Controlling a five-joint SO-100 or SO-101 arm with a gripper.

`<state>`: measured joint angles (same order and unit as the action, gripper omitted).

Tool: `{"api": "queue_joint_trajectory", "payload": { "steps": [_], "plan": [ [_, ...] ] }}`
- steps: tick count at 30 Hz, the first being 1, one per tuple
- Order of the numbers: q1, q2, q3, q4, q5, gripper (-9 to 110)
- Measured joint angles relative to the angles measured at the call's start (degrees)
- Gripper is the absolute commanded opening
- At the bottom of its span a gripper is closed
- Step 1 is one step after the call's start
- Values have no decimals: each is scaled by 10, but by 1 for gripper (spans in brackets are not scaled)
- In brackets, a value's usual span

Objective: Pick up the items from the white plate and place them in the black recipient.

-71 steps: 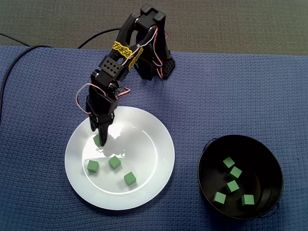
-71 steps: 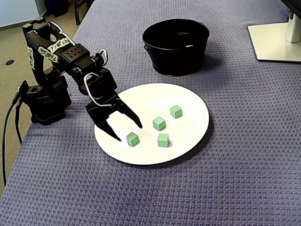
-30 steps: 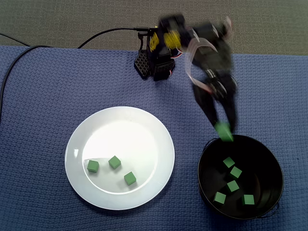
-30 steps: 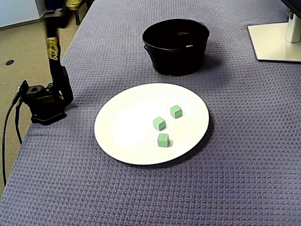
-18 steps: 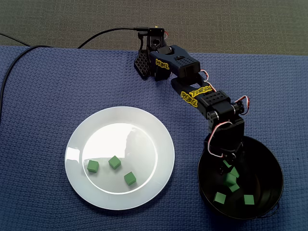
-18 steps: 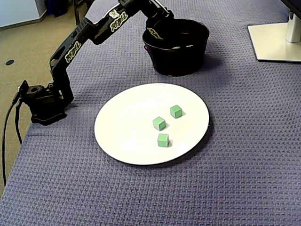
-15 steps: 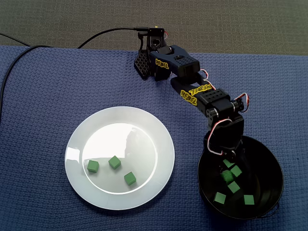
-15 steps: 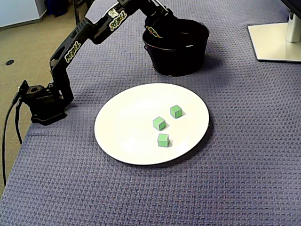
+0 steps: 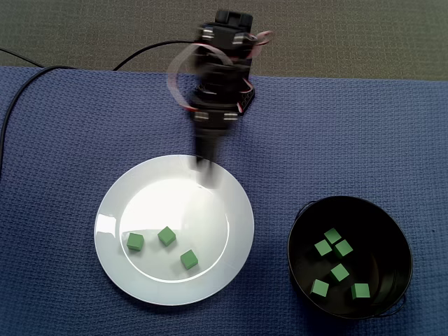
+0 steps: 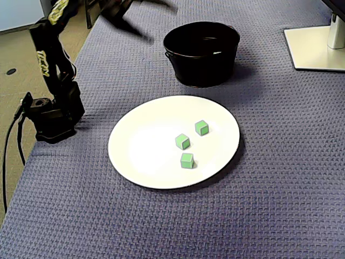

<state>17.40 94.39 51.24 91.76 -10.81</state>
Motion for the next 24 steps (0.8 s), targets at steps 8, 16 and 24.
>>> {"api": "queue_joint_trajectory", "payload": {
  "steps": [8,16,24],
  "plan": [
    [135,20,294,-123,142,26],
    [117,-37,357,-222,249,24],
    [88,-171,307,-263,305,24]
  ]
}}
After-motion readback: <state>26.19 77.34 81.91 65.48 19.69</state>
